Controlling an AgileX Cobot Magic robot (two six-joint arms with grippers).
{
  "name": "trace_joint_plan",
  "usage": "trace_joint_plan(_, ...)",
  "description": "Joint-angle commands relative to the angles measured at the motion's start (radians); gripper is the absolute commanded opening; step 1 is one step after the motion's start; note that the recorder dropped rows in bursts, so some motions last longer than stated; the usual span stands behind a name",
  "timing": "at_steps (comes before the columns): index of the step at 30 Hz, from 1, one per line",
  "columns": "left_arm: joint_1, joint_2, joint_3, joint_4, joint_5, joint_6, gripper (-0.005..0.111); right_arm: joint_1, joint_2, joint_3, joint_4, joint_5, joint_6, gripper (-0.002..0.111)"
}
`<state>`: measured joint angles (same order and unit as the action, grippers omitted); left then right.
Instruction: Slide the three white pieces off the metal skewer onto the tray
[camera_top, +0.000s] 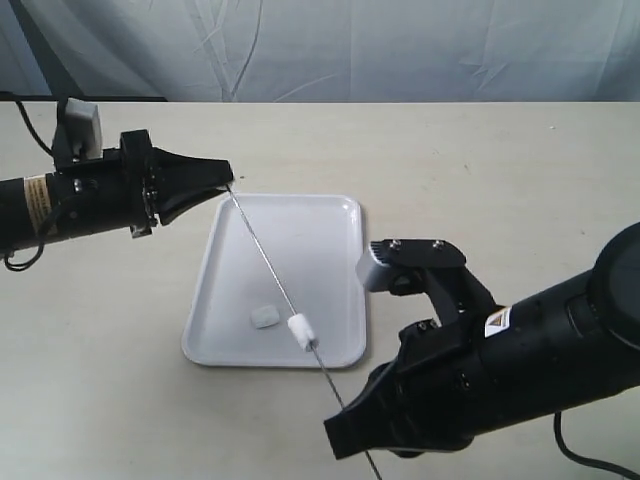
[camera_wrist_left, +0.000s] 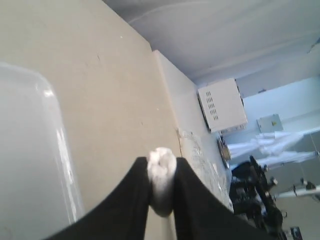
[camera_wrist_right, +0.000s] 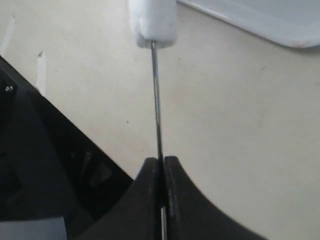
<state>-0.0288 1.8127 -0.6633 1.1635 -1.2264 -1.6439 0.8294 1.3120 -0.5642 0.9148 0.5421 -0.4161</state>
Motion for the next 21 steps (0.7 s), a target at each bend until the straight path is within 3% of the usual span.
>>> trace_joint_plan(1, 0.054, -0.003, -0.001, -0.060, 0.005, 0.005, 0.015, -0.002, -0.004, 0.003, -0.042, 0.056, 0.027, -0.001)
trace_joint_plan(8, 0.095, -0.003, -0.001, 0.040, 0.005, 0.005, 0.015, -0.002, -0.004, 0.003, -0.033, 0.029, 0.032, -0.001)
trace_joint_plan(15, -0.004, -0.003, -0.001, 0.265, 0.295, 0.007, 0.015, -0.002, -0.004, 0.003, 0.006, -0.113, 0.100, -0.001)
trace_joint_plan(21, -0.127, 0.002, -0.001, 0.218, 0.413, 0.036, 0.021, -0.002, -0.004, 0.003, 0.011, -0.176, 0.121, -0.001)
